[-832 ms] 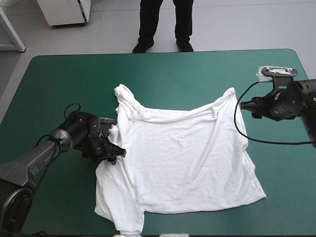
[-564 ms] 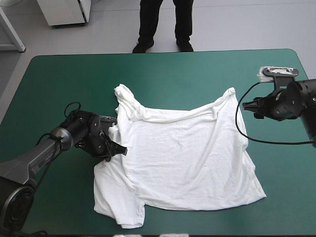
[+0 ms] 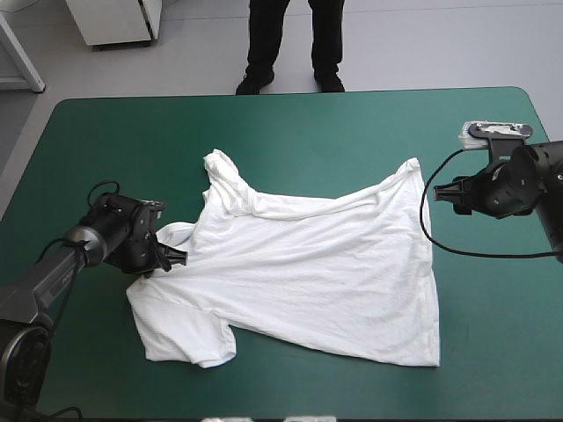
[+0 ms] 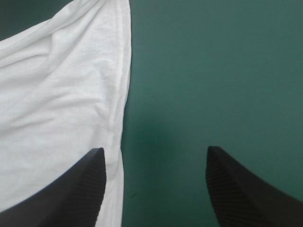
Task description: Fold the cloth
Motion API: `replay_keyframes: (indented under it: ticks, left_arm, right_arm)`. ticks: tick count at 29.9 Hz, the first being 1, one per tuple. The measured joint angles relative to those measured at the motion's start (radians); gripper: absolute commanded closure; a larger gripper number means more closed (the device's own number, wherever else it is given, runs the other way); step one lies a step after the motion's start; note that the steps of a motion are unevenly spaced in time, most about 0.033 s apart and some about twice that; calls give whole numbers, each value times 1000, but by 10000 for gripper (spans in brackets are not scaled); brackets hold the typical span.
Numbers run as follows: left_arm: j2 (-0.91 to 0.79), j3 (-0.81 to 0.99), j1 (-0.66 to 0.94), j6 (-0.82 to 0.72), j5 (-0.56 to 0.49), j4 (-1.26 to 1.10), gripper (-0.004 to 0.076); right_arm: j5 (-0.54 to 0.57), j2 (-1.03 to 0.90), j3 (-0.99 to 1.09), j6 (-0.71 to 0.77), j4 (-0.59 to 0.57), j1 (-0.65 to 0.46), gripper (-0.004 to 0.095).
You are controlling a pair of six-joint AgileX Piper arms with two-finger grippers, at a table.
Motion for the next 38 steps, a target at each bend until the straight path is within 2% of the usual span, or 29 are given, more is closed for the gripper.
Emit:
replay_keyframes:
  ticks: [9,19,28,31,37,38]
  left_arm:
    - [84,-241,166,44,-30,120,734]
    - [371,-656,259,127,34,134,734]
    - [556,-914,304,133,36,125,731]
    - [570,-930,304,150,28,97,643]
    - [570,-947,304,238,51,14,263]
    - [570,-951,304,247,71,8,227]
  right_arm:
    - [0,0,0,0,0,0,332]
    - [0,0,0,0,3,0,332]
    - [-29,0,0,0,21,0,332]
    - [-34,0,0,0,25,0,332]
    - [-34,0,0,0,27,0,332]
    - [-34,0,0,0,31,0,332]
